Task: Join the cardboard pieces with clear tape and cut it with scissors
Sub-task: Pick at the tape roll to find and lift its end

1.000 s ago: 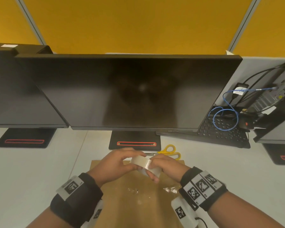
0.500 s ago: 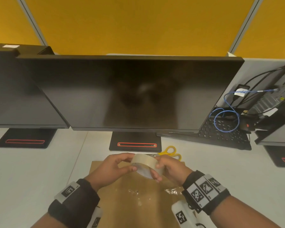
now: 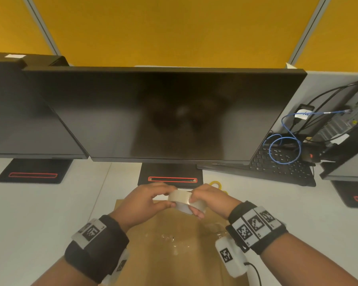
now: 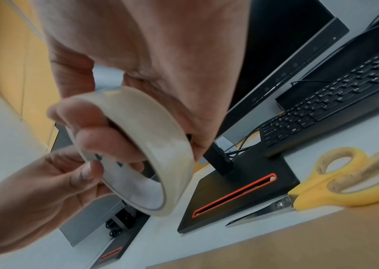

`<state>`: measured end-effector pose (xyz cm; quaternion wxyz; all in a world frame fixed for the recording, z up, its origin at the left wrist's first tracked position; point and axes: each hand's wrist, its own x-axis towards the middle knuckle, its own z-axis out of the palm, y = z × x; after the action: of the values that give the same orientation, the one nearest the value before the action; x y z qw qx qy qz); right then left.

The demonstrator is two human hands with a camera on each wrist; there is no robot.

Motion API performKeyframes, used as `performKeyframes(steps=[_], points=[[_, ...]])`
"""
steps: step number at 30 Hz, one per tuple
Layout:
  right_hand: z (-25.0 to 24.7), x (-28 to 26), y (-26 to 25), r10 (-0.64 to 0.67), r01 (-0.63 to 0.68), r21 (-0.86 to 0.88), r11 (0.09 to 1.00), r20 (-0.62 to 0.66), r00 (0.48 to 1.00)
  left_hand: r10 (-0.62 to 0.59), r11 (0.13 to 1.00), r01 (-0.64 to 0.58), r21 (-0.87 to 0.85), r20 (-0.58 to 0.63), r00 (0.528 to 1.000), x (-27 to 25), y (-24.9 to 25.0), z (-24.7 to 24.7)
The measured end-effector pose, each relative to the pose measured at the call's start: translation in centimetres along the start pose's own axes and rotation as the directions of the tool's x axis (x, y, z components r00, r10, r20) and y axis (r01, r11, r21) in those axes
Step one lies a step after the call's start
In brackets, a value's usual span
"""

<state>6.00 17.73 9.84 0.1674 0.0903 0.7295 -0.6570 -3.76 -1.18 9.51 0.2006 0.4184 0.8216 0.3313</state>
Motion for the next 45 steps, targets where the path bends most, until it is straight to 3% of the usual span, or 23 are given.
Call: performKeyframes(steps=[6, 14, 21, 28, 31, 35, 38, 41, 45], points=[[0.9, 0.1, -0.3, 0.047, -0.047, -0.012, 0.999, 0.028, 0.999, 0.105, 0.989, -0.112, 0.099, 0.067, 0.992, 0.6, 0.2, 0.2], [0.5, 0.8, 1.2, 0.043, -0.043, 0.205, 0.978, 0.005, 0.999, 0.028, 0.996, -0.023, -0.081, 0.058, 0.998, 1.0, 0.6, 0.1], [0.6, 0.9, 2.0, -0.025, 0.009, 0.157, 0.988, 0.099, 0.995, -0.05, 0.988, 0.064, -0.139, 0.1, 0.994, 0.9, -0.2, 0.0], [0.5, 1.1, 1.1, 0.137, -0.14, -0.134, 0.981, -0.03, 0.99, 0.031, 0.999, -0.036, 0.033, 0.139, 0.99, 1.5, 0.7, 0.0], [0.6, 1.2, 0.8, 0.147, -0.155, -0.137, 0.978, -0.065, 0.987, 0.055, 0.989, -0.078, 0.124, 0.179, 0.982, 1.9, 1.0, 0.2], [0.4, 1.6, 2.0, 0.166, -0.174, -0.031, 0.984, -0.175, 0.97, 0.029, 0.999, -0.026, -0.027, 0.12, 0.992, 2.1, 1.1, 0.1], [0.1, 1.3, 2.8, 0.11, -0.095, 0.155, 0.983, -0.097, 0.989, -0.027, 0.99, 0.045, -0.132, 0.138, 0.99, 1.9, 0.8, -0.2], [0.4, 0.2, 1.7, 0.043, -0.047, 0.23, 0.972, 0.024, 0.999, -0.04, 0.977, 0.071, -0.203, 0.15, 0.988, 1.6, 0.3, -0.1], [-0.1, 0.5, 2.2, 0.003, -0.007, 0.164, 0.986, 0.025, 1.0, -0.036, 0.981, 0.052, -0.188, 0.092, 0.995, 1.5, 0.5, -0.2]])
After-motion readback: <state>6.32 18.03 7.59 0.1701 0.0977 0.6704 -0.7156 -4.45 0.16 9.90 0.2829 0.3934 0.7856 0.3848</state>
